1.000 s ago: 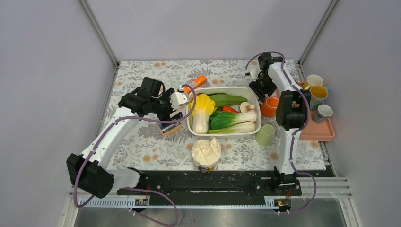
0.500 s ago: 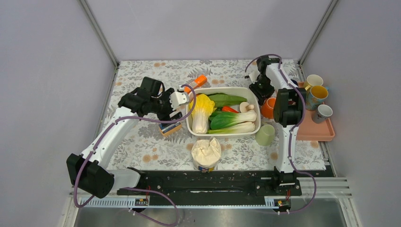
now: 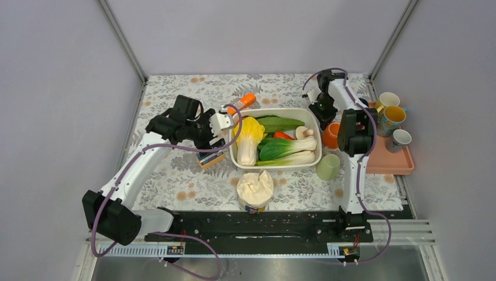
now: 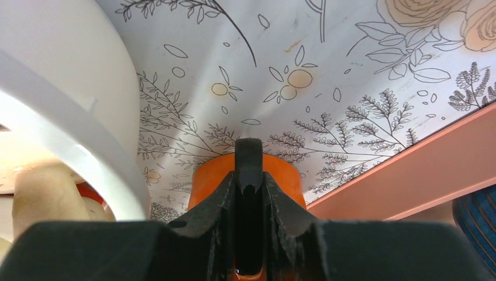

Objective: Turn the mug right side up

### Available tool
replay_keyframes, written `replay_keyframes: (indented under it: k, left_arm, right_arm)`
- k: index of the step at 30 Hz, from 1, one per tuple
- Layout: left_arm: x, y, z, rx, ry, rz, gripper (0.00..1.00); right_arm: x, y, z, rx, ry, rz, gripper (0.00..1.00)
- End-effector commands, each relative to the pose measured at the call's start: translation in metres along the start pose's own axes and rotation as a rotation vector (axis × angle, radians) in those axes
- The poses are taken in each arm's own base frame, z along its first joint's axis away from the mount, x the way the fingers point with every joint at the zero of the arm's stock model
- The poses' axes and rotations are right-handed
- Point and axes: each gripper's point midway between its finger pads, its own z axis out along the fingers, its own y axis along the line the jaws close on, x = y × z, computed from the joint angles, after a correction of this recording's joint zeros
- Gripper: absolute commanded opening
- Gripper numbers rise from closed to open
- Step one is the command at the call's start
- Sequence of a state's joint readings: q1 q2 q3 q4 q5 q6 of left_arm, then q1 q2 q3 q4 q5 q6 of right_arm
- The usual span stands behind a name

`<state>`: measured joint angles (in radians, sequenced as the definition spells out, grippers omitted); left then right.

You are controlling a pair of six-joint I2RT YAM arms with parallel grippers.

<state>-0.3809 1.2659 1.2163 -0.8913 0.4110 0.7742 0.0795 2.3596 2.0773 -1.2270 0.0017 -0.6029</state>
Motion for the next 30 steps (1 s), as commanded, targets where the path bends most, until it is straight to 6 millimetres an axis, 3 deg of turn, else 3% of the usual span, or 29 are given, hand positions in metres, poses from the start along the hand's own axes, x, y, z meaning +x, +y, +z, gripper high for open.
replay_keyframes:
  k: [1,8,11,16,19,22,26,30]
  left_arm:
    - [-0.008,0.003,-0.003,-0.01,-0.037,0.006,0.83]
    - [-0.015,0.002,-0.007,-0.004,-0.066,-0.019,0.83]
    - [-0.02,0.0,-0.007,0.017,-0.09,-0.031,0.83]
    - [-0.036,-0.005,-0.007,0.071,-0.15,-0.074,0.83]
    - [-0.05,-0.008,-0.01,0.112,-0.198,-0.128,0.83]
    - [-0.069,-0.007,-0.017,0.142,-0.252,-0.197,0.83]
    - [-0.105,-0.002,-0.031,0.176,-0.362,-0.269,0.86]
    - [-0.145,-0.001,-0.054,0.23,-0.478,-0.305,0.92]
  right_arm:
    - [-0.025,-0.015,-0.06,0.124,-0.166,0.04,0.0]
    - [-0.02,-0.055,-0.159,0.465,-0.394,0.209,0.0]
    - [-0.019,-0.052,-0.188,0.516,-0.54,0.234,0.0]
    - [-0.02,-0.035,-0.219,0.514,-0.747,0.256,0.0]
    - [-0.021,-0.017,-0.248,0.468,-0.898,0.279,0.0]
    - [-0.024,0.013,-0.299,0.385,-1.126,0.309,0.0]
    - [-0.025,0.066,-0.351,0.234,-1.366,0.26,0.0]
    - [-0.028,0.127,-0.383,0.056,-1.507,0.163,0.0]
